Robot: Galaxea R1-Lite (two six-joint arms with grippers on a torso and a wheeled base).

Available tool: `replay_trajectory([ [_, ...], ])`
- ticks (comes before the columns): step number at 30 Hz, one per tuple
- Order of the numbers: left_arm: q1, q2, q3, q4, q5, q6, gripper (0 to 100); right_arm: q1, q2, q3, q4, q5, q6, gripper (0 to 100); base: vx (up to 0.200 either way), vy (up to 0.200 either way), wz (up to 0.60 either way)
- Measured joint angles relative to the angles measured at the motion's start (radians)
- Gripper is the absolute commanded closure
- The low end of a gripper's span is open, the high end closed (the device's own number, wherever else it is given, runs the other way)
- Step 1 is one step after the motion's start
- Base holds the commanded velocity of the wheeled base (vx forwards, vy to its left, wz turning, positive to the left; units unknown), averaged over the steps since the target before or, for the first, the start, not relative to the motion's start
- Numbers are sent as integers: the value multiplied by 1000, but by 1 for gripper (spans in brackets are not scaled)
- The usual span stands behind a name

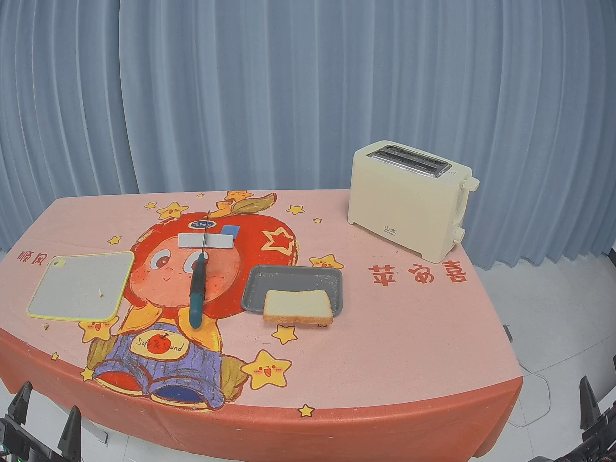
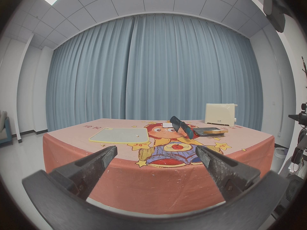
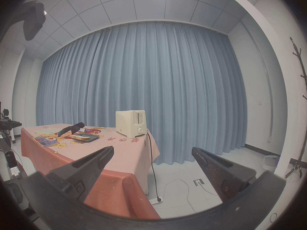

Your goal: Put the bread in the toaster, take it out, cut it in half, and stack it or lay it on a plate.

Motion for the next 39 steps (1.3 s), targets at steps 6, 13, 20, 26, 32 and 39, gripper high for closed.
replay_trajectory([
  [6, 0, 0, 0, 0, 0, 0, 0, 0, 0, 0, 0, 6, -6, 0, 0, 0, 0],
  [13, 0, 0, 0, 0, 1, 0, 0, 0, 0, 0, -1, 6, -5, 0, 0, 0, 0],
  [20, 0, 0, 0, 0, 1, 0, 0, 0, 0, 1, -64, 6, 0, 0, 0, 0, 0],
  [26, 0, 0, 0, 0, 0, 0, 0, 0, 0, 0, -168, 9, 1, 0, 0, 0, 0],
  [32, 0, 0, 0, 0, 0, 0, 0, 0, 0, 0, -180, 11, -12, 0, 0, 0, 0],
  [39, 0, 0, 0, 0, 0, 0, 0, 0, 0, 0, -191, 114, -5, 0, 0, 0, 0],
])
